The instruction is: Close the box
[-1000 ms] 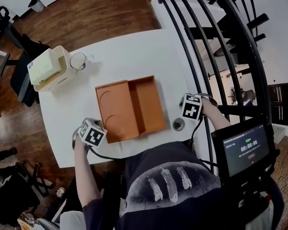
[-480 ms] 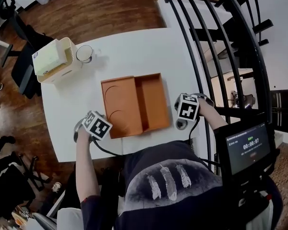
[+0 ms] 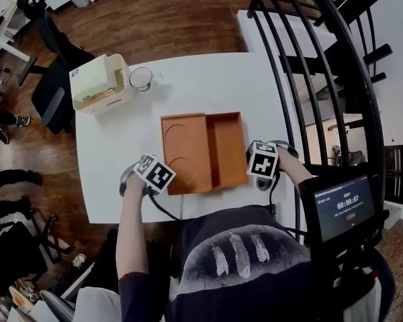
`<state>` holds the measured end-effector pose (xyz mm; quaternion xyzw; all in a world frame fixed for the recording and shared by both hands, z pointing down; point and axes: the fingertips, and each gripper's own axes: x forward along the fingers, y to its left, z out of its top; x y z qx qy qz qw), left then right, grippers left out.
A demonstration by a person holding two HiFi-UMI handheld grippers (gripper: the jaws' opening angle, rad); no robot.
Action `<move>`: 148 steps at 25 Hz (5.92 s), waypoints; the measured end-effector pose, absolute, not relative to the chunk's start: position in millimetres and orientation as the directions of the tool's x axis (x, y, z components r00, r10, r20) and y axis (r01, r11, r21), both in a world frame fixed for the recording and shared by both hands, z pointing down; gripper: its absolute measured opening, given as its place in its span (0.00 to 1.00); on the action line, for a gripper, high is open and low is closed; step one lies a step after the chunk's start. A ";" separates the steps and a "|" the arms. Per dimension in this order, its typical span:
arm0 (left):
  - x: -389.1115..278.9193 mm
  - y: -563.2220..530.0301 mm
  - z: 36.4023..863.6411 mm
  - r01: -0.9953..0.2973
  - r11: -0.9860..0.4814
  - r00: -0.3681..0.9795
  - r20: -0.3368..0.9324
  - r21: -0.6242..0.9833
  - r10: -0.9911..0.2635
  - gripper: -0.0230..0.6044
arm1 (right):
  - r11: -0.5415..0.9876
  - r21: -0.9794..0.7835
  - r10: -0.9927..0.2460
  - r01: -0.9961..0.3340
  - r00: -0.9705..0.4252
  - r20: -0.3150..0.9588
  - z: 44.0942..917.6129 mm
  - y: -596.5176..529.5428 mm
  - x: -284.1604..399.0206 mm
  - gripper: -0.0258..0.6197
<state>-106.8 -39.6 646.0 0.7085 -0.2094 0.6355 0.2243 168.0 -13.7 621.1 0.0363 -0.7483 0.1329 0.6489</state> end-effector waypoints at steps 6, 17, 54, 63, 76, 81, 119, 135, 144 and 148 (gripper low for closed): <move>-107.5 -34.9 648.8 -0.515 -0.857 0.054 0.997 -0.012 -0.047 0.06 | 0.978 -0.134 0.117 -0.158 -0.113 0.987 622.2 -6.0 157.2 0.05; -114.1 -42.4 656.6 -0.509 -0.861 0.045 0.998 -0.019 -0.048 0.06 | 0.988 -0.095 0.081 -0.124 -0.116 0.990 626.5 -19.1 143.8 0.05; -113.3 -40.6 654.8 -0.539 -0.841 0.096 0.995 0.054 0.003 0.06 | 0.994 -0.084 0.074 -0.071 -0.141 0.987 616.2 -23.9 112.0 0.05; -102.8 -34.6 658.6 -0.515 -0.855 0.095 0.995 0.059 0.012 0.06 | 0.992 -0.101 0.090 -0.073 -0.144 0.985 613.7 -11.6 111.4 0.05; -110.7 -38.7 650.1 -0.563 -0.826 0.092 0.995 0.028 -0.029 0.06 | 0.996 -0.089 0.087 -0.005 -0.154 0.984 609.5 -19.5 91.6 0.05; -110.2 -38.2 647.4 -0.569 -0.822 0.096 0.995 0.030 -0.031 0.06 | 0.996 -0.088 0.088 0.009 -0.164 0.983 605.8 -19.3 83.4 0.05; -106.4 -31.9 639.6 -0.573 -0.818 0.106 0.994 0.048 -0.016 0.06 | 0.995 -0.091 0.097 0.039 -0.203 0.974 597.7 -14.2 63.1 0.05; -105.6 -30.0 639.9 -0.567 -0.822 0.106 0.994 0.049 -0.014 0.06 | 0.996 -0.076 0.087 0.053 -0.232 0.969 595.0 -14.0 51.2 0.05; -104.6 -28.3 637.1 -0.566 -0.823 0.108 0.994 0.049 -0.014 0.06 | 0.996 -0.071 0.082 0.056 -0.245 0.966 590.4 -14.9 45.9 0.05; -104.2 -27.9 635.6 -0.555 -0.831 0.109 0.994 0.047 -0.017 0.06 | 0.996 -0.062 0.076 0.063 -0.244 0.967 588.6 -15.6 44.9 0.05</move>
